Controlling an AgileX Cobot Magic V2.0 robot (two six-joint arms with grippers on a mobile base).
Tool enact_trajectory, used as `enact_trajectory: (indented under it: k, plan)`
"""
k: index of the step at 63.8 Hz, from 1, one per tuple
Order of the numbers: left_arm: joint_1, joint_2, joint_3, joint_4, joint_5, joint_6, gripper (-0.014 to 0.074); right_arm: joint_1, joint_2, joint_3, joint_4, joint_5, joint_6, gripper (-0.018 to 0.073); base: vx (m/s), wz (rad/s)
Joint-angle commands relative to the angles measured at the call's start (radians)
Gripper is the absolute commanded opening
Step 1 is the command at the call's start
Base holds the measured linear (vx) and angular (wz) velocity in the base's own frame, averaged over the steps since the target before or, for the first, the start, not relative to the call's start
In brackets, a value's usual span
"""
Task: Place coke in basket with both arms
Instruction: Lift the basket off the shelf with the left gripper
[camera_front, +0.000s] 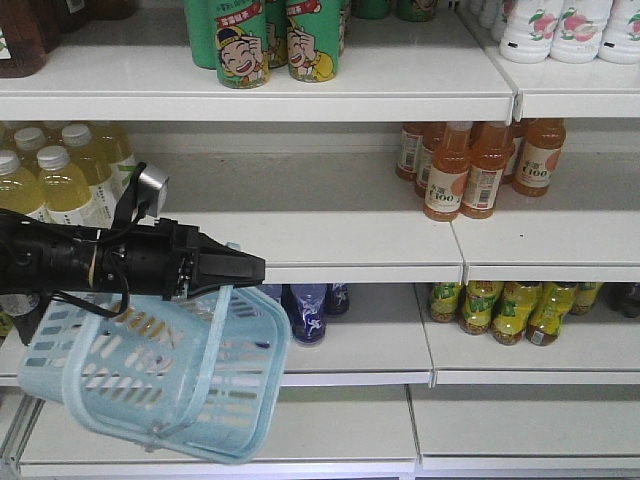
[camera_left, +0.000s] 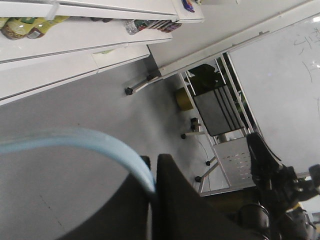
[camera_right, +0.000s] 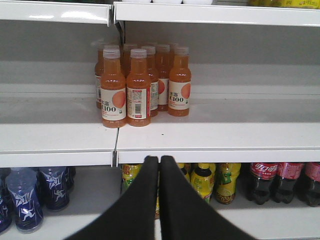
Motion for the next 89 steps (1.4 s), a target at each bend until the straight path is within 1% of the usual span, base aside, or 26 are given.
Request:
enact_trajectory:
  k: [1,4,9,13,20,30,36,43,52,62,66,77,82,89]
  plan:
    - [-0.045,-0.126,0.04,-0.08,-0.222,0.005,-0.0008,-0.004,-0.017,0.008,-0.013,-0.071,-0.009,-0.0005,0.0,0.0]
    - [-0.069,-0.163,0.08,-0.08,-0.222,0.007,-0.0008,-0.004,-0.017,0.008,-0.013,-0.071,-0.009,-0.0005,0.0,0.0]
    - [-0.112,-0.221,0.144,-0.085,-0.222,0.033,-0.0008,-0.004,-0.017,0.008,-0.013,-0.071,-0.009,-0.0005,0.0,0.0]
    - [-0.137,-0.255,0.195,-0.102,-0.222,0.047,-0.0008,-0.004,-0.017,0.008,-0.013,-0.071,-0.009,-0.0005,0.0,0.0]
    - [-0.189,-0.325,0.287,-0.184,-0.222,0.077,-0.0008,-0.004,-0.017,0.008,-0.013,-0.071,-0.009,-0.0005,0.0,0.0]
    - [-0.238,-0.393,0.37,-0.297,-0.222,0.119,-0.0008,-0.004,-0.017,0.008,-0.013,-0.071,-0.009,-0.0005,0.0,0.0]
    - [-0.259,-0.421,0.384,-0.351,-0.222,0.122,-0.0008,-0.004,-0.017,0.008,-0.013,-0.071,-0.009,-0.0005,0.0,0.0]
    - [-0.284,-0.439,0.382,-0.396,-0.222,0.122,-0.0008,-0.004,-0.017,0.008,-0.013,-0.071,-0.009,-0.0005,0.0,0.0]
    - [-0.332,-0.454,0.382,-0.472,-0.222,0.122,-0.0008,-0.004,-0.017,0.008,-0.013,-0.071,-0.009,-0.0005,0.0,0.0]
    - [-0.387,-0.458,0.38,-0.519,-0.22,0.129,-0.0008,-0.004,-0.017,0.008,-0.013,-0.071,-0.009,-0.0005,0.0,0.0]
    - [-0.398,-0.458,0.378,-0.538,-0.218,0.129,-0.0008,-0.004,-0.017,0.008,-0.013,-0.071,-0.009,-0.0005,0.0,0.0]
    - [-0.427,-0.458,0.378,-0.637,-0.222,0.131,-0.0008,-0.004,-0.017,0.008,-0.013,-0.071,-0.009,-0.0005,0.0,0.0]
    - [-0.427,-0.458,0.378,-0.66,-0.222,0.147,-0.0008,-0.004,-0.017,0.008,-0.013,-0.071,-0.009,-0.0005,0.0,0.0]
    - [-0.427,-0.458,0.378,-0.678,-0.222,0.214,-0.0008,-0.004,-0.017,0.008,-0.013,-0.071,-0.009,-0.0005,0.0,0.0]
